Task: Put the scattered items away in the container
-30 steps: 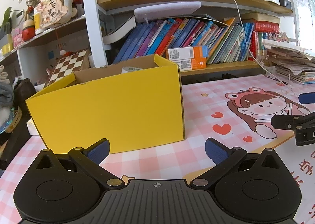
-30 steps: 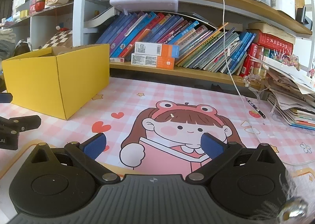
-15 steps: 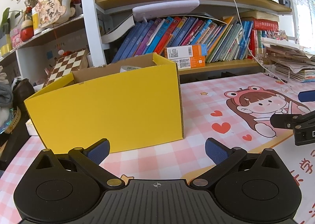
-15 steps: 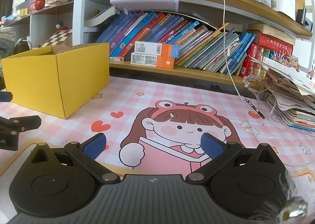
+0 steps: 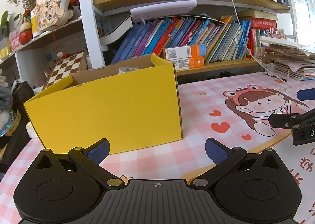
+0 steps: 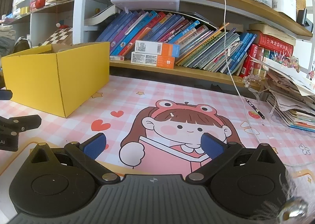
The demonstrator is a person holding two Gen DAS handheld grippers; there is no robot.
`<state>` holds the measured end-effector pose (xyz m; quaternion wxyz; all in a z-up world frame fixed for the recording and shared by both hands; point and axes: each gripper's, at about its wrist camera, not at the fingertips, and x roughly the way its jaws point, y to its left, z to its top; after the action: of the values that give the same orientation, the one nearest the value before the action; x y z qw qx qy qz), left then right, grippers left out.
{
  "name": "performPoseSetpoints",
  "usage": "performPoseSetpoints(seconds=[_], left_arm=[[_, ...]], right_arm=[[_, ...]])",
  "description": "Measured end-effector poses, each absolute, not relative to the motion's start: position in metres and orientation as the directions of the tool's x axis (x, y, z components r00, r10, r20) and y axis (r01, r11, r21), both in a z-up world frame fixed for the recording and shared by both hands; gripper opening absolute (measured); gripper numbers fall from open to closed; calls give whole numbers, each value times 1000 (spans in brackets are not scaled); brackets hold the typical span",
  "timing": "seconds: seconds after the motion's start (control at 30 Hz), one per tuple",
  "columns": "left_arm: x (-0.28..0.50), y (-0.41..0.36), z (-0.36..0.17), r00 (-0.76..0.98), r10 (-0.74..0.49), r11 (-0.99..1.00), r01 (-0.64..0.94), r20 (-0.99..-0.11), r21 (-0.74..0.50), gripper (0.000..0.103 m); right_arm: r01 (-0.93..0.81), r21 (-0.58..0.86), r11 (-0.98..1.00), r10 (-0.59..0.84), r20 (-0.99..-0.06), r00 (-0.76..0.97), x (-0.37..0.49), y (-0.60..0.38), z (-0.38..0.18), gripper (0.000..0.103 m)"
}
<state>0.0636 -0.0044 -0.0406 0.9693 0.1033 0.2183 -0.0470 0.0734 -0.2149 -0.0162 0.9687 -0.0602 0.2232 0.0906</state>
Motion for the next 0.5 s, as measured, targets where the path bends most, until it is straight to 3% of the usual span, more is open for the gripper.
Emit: performPoseSetpoints(seconds=[0.5], left_arm=[[63,-4,-40,903,-51,971,144,-426,190,103]], right_arm=[[-191,-76,979,136,-458,878,73,-212,-17,103]])
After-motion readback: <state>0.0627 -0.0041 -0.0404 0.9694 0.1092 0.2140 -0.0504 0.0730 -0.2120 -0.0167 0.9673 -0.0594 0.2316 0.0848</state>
